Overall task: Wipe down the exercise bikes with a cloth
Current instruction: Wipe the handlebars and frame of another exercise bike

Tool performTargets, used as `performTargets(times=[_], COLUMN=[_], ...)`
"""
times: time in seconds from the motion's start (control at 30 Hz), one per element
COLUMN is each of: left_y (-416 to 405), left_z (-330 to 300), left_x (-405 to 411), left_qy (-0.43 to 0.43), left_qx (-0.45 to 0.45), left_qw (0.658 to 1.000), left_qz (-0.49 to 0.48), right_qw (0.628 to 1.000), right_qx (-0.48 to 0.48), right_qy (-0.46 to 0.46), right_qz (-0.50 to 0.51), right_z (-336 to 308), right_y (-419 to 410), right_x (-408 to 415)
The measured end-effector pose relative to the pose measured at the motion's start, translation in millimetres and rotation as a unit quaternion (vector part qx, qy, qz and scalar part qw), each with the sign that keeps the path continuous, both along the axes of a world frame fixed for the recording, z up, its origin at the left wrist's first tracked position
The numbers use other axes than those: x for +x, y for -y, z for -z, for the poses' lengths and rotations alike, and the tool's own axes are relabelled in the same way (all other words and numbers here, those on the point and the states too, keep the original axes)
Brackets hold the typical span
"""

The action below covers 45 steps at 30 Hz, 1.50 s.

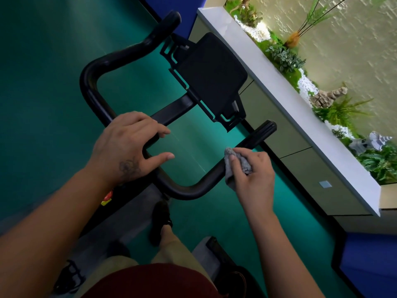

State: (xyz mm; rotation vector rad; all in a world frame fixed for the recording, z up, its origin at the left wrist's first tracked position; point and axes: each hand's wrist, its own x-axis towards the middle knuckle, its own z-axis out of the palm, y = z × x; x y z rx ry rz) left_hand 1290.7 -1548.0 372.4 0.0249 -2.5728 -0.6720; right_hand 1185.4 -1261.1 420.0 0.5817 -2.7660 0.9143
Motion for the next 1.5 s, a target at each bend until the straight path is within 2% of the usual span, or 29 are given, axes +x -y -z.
performTargets(times=[0.07,0.17,0.3,0.43,0.53,0.7,0.93,1.17,1.33,1.5], left_y=[0.3,1.2,2.1,3.9,5.4,6.8,4.3,4.8,3.3,3.7], left_z=[-0.5,-1.8,-1.5,-1.6,-1.5,-1.8,-1.2,-3.7,-4.9,-4.7], left_x=[-0.3,0.0,2.3,2.2,3.8,4.3,5.3,6.6,7.8,7.7], left_qy=[0.001,0.003,0.013,0.014,0.015,0.015,0.014,0.018,0.023,0.028], left_qx=[0.001,0.003,0.019,0.029,0.026,0.019,0.023,0.021,0.013,0.016], left_qw=[1.000,1.000,1.000,0.999,0.999,0.998,0.999,0.998,0.999,0.998], left_qz=[0.002,0.007,0.015,0.028,0.042,0.050,0.044,0.050,0.047,0.046], right_qw=[0.999,0.999,0.999,0.999,0.999,0.998,0.989,0.987,0.969,0.964], right_qx=[0.030,0.026,-0.024,-0.028,0.022,0.015,0.028,0.081,0.151,0.135], right_qy=[-0.026,-0.042,-0.005,0.026,0.024,0.057,0.094,0.118,0.119,0.138], right_qz=[0.002,0.019,0.035,-0.036,-0.043,0.004,-0.113,-0.074,-0.157,-0.181], right_z=[-7.1,-10.1,-0.5,8.7,1.5,-10.9,2.6,-17.4,-19.0,-13.1], right_y=[-4.4,-2.2,6.5,6.3,-1.9,-11.0,3.8,-0.6,17.2,16.5], right_x=[-16.5,-28.3,1.6,38.2,24.2,-7.4,61.3,21.8,68.6,75.7])
